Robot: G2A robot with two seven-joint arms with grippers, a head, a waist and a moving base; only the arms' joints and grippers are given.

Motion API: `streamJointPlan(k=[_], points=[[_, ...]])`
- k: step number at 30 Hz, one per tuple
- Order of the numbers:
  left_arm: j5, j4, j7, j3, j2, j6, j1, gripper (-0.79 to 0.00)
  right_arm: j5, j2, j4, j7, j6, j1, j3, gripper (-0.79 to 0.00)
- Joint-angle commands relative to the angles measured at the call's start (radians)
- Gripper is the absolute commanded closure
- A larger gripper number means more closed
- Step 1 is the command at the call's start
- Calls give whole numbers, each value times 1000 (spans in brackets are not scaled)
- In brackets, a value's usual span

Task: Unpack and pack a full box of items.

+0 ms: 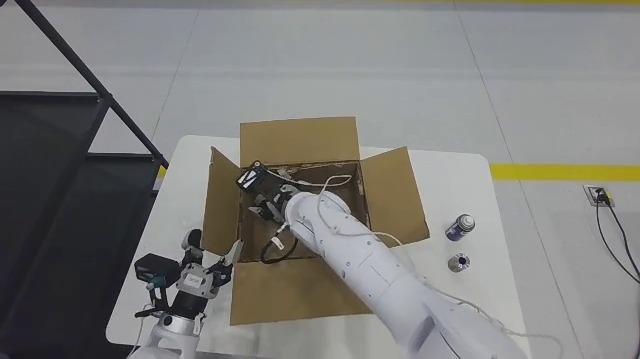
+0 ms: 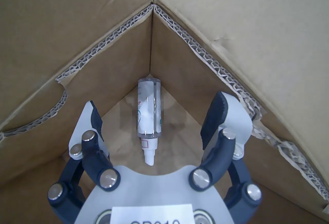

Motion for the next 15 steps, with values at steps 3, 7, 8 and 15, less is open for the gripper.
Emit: streamJointPlan(k=[3, 7, 8, 15], points=[[2, 6, 2, 7, -2, -3, -2, 0, -19, 23, -59, 39, -3, -6, 19, -785], [-13, 0, -13, -2, -1, -28, 9, 0, -47, 47, -137, 107, 3, -19, 38, -785], [-19, -2, -19, -6, -1, -35, 13, 0, -50, 54, -160, 133, 4, -23, 45, -785], [-55, -21, -42, -40, 3, -81, 42, 0, -67, 90, -331, 390, 26, -47, 92, -785]])
